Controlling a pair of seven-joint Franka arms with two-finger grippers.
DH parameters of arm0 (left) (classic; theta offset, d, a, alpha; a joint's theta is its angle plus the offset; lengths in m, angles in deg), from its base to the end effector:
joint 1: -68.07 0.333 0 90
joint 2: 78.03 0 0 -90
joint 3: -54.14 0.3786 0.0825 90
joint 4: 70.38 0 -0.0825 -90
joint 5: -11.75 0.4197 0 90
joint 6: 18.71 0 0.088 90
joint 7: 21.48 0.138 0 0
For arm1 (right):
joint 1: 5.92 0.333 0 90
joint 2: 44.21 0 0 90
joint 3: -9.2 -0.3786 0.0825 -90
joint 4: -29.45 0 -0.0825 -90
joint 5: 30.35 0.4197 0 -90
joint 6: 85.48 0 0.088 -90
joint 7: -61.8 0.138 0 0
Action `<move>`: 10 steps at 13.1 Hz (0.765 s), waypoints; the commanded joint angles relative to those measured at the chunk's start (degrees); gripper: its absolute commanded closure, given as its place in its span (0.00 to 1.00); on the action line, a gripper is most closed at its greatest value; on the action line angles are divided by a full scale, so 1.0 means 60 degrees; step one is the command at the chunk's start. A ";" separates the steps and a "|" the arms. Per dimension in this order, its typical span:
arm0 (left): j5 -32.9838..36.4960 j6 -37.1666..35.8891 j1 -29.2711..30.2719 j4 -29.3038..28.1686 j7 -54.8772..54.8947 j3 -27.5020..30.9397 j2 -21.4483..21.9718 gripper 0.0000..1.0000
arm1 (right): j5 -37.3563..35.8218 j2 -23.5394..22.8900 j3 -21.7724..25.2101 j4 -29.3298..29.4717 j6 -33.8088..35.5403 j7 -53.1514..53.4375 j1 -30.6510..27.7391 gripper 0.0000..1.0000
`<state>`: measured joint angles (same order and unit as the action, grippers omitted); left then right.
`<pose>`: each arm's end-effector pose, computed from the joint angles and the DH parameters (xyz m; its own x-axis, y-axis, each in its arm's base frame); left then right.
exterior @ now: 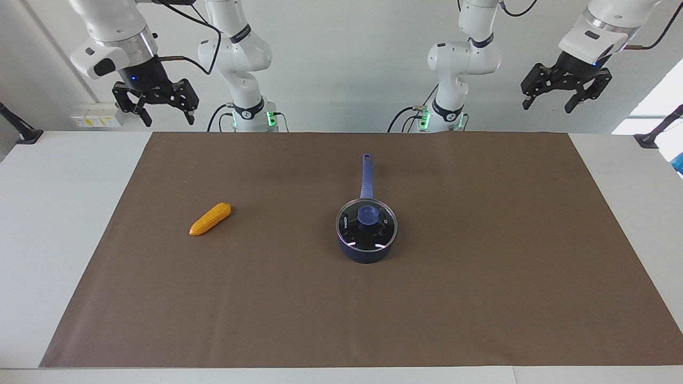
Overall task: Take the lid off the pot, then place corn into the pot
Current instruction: 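Move the left gripper toward the pot while the right gripper reaches the corn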
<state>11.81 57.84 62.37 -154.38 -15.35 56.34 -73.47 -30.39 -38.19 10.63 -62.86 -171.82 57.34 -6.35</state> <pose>0.5297 -0.0311 0.7327 0.9846 -0.1672 -0.0500 -0.1671 -0.9859 0.0074 0.5436 -0.0186 0.6897 0.9990 0.0455 0.0010 0.0455 -0.9990 -0.0018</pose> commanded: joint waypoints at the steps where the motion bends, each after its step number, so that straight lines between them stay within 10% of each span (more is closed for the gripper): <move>1: -0.0038 0.0206 -0.0032 -0.0342 0.0003 0.0014 0.0279 0.00 | 0.0051 0.0065 -0.0048 -0.0097 -0.0170 0.0098 -0.0075 0.00; 10: -0.0053 0.0059 0.0042 -0.0327 -0.0100 0.0014 0.0279 0.00 | 0.0036 0.0153 -0.0048 -0.0302 -0.0344 0.0069 -0.0075 0.00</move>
<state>11.81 57.82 62.39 -154.42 -15.38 56.63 -73.46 -30.39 -38.19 10.61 -62.95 -171.89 57.34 -6.32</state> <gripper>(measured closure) 0.000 0.000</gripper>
